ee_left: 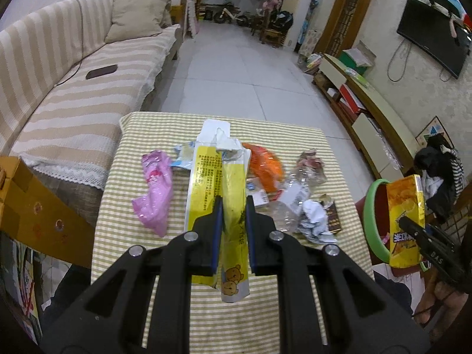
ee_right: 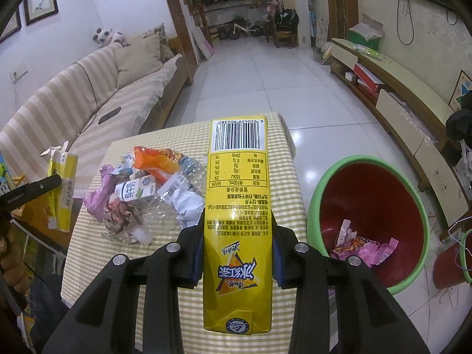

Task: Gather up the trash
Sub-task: 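Carry both yellow items over the bin and open both tools to drop them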

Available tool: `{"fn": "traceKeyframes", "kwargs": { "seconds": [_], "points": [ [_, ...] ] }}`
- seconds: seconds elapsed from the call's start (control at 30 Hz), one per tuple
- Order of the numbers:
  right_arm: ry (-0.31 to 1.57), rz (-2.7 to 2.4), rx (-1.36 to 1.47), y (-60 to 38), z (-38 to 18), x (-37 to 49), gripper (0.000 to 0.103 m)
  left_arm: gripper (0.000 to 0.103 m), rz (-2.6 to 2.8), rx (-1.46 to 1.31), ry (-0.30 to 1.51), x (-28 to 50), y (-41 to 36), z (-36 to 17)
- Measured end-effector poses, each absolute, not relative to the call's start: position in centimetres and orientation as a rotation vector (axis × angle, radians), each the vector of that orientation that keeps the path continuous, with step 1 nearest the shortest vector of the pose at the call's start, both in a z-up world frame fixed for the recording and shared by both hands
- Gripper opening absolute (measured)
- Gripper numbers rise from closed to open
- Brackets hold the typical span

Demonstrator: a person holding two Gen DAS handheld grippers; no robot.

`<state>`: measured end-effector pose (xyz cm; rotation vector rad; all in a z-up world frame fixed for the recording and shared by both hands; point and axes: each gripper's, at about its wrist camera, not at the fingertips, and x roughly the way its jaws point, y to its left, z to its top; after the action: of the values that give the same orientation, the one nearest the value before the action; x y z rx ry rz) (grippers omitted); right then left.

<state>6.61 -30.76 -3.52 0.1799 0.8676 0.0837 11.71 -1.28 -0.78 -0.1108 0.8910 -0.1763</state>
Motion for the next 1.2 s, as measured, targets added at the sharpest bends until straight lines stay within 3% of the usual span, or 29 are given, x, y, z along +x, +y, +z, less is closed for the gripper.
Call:
{"fn": "traceKeyframes", "kwargs": {
  "seconds": [0.67, 1.2],
  "points": [
    [0.799, -0.122, 0.313, -43.2, -2.2, 4.3, 0.034, 0.014, -0.531, -0.002, 0.913, 12.6, -18.6, 0.3],
    [0.83, -0.215, 0.411, -50.2, -5.6, 4.6, 0.034, 0.014, -0.769, 0.045, 0.976, 13.3, -31.2, -1.4]
  ]
}}
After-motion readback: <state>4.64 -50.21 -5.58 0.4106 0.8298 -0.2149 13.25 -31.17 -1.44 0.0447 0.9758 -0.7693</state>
